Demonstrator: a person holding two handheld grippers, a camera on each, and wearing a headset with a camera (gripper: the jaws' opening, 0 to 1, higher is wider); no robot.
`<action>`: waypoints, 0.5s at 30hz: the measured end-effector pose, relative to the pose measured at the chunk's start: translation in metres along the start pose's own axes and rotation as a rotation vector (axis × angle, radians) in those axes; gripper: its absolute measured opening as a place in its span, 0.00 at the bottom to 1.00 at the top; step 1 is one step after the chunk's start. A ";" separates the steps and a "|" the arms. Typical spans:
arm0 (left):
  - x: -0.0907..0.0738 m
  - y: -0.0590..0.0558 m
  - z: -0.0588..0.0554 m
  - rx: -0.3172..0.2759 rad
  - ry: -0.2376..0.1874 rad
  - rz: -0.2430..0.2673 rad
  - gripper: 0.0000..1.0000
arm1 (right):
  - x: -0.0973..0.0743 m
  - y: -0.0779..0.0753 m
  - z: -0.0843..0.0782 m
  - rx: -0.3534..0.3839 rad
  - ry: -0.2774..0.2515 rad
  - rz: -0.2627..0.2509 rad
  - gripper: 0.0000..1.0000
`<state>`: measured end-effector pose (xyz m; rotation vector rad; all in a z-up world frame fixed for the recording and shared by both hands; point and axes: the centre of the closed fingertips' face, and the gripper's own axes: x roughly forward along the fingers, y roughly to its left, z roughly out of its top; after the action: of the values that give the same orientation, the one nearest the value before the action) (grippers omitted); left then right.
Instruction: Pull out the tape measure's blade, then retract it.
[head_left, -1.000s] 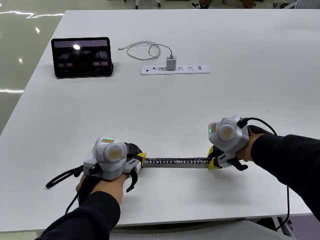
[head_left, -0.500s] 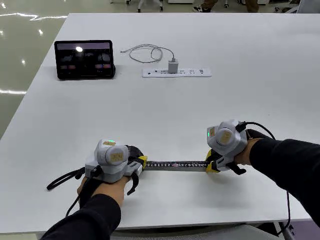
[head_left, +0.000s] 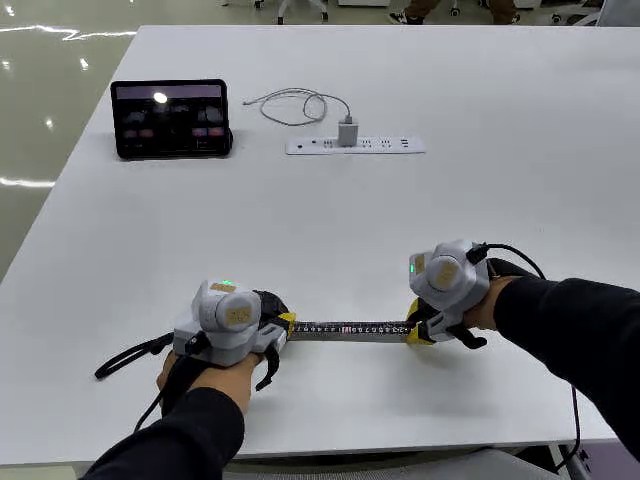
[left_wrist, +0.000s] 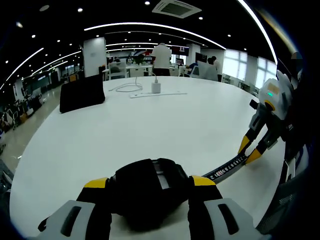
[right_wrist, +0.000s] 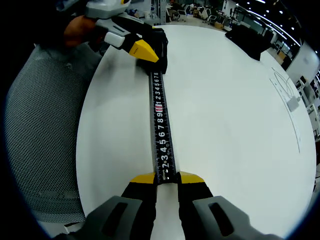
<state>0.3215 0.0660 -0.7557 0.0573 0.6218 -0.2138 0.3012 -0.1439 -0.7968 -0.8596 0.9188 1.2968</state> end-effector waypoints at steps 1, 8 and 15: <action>0.000 0.000 0.000 0.000 -0.001 0.000 0.58 | 0.000 0.000 0.000 -0.002 -0.001 0.000 0.11; 0.000 0.000 0.000 0.005 -0.003 0.001 0.58 | 0.002 -0.001 0.005 0.003 -0.016 -0.003 0.11; 0.000 0.000 0.000 0.006 -0.004 0.000 0.58 | 0.004 -0.001 0.009 -0.006 -0.011 0.001 0.11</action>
<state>0.3216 0.0657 -0.7557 0.0625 0.6175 -0.2162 0.3027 -0.1343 -0.7967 -0.8565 0.9074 1.3048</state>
